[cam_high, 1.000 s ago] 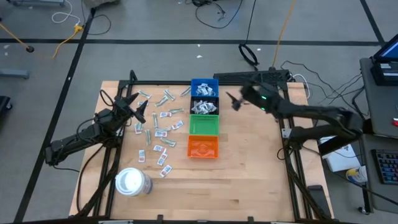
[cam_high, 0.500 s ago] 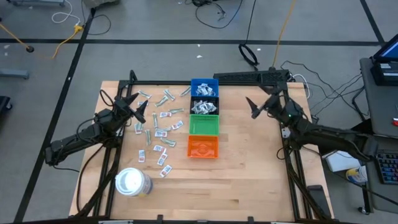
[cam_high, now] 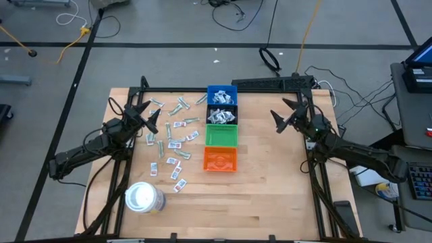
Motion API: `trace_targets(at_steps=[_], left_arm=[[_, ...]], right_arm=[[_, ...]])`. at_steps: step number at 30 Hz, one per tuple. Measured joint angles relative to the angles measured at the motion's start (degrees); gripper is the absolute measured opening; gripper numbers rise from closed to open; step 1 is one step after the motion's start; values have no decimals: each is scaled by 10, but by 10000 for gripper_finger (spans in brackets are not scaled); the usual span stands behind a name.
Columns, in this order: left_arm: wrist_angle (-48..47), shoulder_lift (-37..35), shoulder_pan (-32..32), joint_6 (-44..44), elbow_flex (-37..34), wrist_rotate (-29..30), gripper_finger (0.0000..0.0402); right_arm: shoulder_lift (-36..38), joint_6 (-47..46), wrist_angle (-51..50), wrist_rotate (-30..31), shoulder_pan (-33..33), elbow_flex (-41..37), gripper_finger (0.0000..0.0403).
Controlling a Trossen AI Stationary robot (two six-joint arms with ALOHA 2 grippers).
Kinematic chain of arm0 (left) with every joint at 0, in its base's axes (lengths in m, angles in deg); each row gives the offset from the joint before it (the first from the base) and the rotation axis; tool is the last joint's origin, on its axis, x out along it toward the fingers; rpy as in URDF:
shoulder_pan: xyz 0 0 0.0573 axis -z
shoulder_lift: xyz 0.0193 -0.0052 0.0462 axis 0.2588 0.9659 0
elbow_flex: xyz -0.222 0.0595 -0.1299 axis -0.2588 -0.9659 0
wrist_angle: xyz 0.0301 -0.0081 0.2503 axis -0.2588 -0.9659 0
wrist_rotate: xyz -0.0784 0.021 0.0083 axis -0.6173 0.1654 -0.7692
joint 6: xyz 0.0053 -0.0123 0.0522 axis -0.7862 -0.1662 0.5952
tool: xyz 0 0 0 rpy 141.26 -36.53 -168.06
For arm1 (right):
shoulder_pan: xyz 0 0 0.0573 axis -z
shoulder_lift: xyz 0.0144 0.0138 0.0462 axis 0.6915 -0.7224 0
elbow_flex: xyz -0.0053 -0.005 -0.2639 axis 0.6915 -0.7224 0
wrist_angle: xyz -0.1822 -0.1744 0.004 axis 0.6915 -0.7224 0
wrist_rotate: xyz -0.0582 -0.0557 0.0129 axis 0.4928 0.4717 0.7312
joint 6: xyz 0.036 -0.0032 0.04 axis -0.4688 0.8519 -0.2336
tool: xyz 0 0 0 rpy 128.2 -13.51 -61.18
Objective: Pick & Place First Aid Supplies
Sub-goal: Put the green bandage into the green bin
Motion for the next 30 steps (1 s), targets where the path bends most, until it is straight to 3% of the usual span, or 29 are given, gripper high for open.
trace_targets(at_steps=[14,30], left_arm=[[0,0,0,0,0,0,305],[0,0,0,0,0,0,306]], right_arm=[[127,-86,-244,-1,0,-8,393],[226,-88,-232,-15,0,-9,393]])
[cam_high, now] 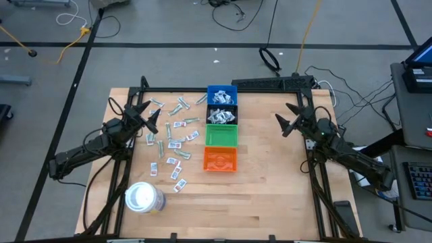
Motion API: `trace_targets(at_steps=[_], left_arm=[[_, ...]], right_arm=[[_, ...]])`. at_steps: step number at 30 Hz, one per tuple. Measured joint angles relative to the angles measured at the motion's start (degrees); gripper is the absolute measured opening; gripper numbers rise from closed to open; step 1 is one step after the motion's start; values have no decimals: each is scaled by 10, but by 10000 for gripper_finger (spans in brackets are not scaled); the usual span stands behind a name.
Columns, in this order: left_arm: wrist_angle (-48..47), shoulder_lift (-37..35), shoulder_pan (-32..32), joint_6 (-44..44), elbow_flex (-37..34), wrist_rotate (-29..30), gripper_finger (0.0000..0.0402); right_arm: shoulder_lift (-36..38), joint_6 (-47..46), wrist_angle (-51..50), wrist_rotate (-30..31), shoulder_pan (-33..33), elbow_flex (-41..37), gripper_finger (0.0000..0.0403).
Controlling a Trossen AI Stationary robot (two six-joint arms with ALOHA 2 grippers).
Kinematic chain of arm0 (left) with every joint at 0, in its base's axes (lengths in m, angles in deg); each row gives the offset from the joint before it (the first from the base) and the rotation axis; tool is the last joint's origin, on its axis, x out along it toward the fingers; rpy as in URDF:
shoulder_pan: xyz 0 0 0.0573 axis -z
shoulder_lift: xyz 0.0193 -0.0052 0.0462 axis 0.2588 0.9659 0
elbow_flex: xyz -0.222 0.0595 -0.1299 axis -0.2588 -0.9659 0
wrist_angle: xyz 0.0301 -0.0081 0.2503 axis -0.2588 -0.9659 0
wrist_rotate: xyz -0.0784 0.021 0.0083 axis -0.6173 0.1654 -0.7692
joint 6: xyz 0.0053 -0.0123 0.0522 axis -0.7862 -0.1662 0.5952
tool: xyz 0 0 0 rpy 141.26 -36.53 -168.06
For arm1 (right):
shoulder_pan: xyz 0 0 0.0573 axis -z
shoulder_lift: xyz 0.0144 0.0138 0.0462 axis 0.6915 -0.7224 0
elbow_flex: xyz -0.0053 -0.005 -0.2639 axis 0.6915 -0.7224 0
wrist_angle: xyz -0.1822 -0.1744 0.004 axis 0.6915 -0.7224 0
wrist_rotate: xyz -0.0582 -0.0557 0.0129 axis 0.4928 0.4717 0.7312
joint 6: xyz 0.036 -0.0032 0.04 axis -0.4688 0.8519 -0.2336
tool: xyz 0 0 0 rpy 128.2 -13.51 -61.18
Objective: Pick & Place First Aid Supplies
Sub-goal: Put the green bandage into the green bin
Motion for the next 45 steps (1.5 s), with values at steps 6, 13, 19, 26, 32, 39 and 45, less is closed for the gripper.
trace_targets(at_steps=[6,13,19,26,32,39,45], left_arm=[[0,0,0,0,0,0,305],[0,0,0,0,0,0,306],[0,0,0,0,0,0,306],[0,0,0,0,0,0,306],[9,0,0,-17,0,0,305],[2,7,1,-18,40,0,305],[-134,74,1,-25,140,6,306]], right_arm=[[0,0,8,0,0,0,393],[-1,0,8,0,0,0,393],[-1,0,7,0,0,0,393],[-1,0,8,0,0,0,393],[-1,0,8,0,0,0,393],[-1,0,8,0,0,0,393],[-1,0,8,0,0,0,393]])
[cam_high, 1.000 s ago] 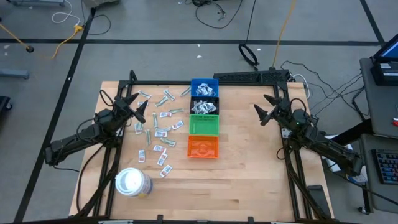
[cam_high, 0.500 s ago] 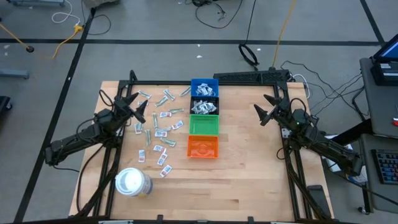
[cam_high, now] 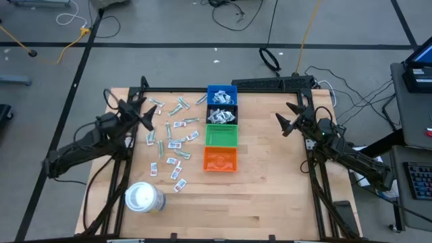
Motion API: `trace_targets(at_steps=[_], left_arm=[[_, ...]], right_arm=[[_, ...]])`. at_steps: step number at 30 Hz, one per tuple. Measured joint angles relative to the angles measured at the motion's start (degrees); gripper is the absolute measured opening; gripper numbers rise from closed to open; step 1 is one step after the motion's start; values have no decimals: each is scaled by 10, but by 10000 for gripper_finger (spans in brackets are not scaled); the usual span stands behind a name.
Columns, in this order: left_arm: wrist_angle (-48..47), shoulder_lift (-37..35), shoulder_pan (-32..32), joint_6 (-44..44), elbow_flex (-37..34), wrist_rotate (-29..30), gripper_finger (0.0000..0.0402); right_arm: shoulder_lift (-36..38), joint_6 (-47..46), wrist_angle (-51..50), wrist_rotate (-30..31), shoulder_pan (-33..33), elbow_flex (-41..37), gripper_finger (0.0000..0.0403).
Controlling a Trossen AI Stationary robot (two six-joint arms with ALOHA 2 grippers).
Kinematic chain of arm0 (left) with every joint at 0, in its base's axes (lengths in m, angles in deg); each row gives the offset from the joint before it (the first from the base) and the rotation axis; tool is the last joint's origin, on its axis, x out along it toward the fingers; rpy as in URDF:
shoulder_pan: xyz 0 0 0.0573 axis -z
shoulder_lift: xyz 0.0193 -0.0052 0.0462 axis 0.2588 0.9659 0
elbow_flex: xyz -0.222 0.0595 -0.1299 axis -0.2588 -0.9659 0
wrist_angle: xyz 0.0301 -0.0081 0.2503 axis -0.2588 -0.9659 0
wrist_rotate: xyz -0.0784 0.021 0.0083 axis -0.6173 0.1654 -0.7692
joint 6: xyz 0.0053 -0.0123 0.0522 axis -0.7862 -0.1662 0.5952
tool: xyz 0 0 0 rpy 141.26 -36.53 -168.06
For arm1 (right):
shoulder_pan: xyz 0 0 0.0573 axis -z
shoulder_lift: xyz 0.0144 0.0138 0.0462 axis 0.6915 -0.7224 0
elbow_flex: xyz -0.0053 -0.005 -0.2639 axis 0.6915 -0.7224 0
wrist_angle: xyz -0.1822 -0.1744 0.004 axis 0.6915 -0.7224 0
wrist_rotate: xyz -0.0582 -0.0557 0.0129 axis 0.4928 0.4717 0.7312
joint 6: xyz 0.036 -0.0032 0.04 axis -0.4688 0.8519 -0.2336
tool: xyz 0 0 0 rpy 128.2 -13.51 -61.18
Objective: Pick & Place First Aid Supplies
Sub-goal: Put the green bandage into the green bin
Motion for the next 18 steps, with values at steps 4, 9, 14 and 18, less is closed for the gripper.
trace_targets(at_steps=[4,9,14,18], left_arm=[[-84,91,0,-51,76,5,306],[-189,237,0,-95,174,-13,305],[-296,378,-6,-131,281,-70,306],[-365,471,-21,-172,357,-130,306]], right_arm=[[0,0,-1,0,0,0,393],[0,0,-1,0,0,0,393],[0,0,-2,0,0,0,393],[0,0,-2,0,0,0,393]])
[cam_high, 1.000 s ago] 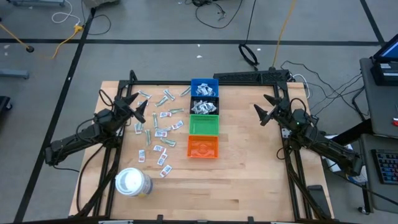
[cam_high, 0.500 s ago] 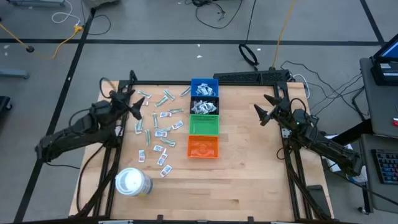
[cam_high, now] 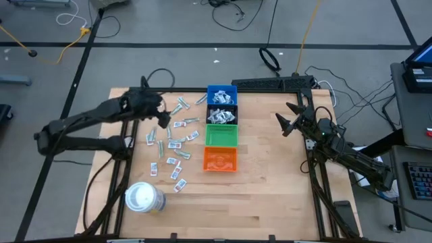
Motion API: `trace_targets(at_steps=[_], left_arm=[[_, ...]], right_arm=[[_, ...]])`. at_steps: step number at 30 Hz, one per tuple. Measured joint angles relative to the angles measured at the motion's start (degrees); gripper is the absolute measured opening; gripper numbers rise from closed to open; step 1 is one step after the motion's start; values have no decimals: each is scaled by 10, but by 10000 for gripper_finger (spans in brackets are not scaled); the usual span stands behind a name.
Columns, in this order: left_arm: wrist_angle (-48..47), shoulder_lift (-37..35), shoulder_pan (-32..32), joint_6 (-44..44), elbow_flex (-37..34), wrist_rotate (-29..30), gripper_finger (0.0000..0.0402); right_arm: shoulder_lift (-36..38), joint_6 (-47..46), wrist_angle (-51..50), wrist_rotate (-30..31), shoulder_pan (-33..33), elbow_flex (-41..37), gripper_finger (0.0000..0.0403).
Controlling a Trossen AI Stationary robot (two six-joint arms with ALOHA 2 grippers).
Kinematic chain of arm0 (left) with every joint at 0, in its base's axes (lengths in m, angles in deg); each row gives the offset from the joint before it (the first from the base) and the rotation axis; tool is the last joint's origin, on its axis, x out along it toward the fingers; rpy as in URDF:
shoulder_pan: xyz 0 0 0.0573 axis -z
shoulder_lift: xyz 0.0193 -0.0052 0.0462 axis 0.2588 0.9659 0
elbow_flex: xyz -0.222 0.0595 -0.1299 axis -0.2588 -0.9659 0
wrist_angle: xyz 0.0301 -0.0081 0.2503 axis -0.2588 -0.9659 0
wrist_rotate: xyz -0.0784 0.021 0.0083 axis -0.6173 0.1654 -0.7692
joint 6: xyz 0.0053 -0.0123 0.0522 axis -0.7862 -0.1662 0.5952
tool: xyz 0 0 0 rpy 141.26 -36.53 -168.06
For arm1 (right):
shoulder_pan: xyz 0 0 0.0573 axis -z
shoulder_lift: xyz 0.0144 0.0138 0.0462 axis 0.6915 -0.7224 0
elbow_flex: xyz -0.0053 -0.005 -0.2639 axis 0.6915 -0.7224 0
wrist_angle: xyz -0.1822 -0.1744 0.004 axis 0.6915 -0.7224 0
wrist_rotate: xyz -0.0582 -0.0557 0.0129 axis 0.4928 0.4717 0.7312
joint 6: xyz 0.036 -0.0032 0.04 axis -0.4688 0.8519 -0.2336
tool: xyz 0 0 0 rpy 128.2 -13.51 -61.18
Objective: Pick & Place First Aid Supplies
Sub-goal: Put the green bandage into the green bin
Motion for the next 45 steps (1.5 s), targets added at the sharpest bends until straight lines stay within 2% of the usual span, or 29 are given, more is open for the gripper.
trace_targets(at_steps=[8,13,19,31,37,45], left_arm=[[-170,136,-29,-32,101,-164,305],[-225,189,-46,-51,119,-213,306],[-220,220,-50,-97,119,-217,305],[-200,221,-50,-150,119,-223,306],[-203,221,-57,-241,119,-224,305],[-222,221,-77,-393,119,-180,281]], right_arm=[[0,0,0,0,0,0,393],[0,0,0,0,0,0,393],[0,0,0,0,0,0,393],[0,0,0,0,0,0,393],[0,0,0,0,0,0,393],[0,0,0,0,0,0,393]])
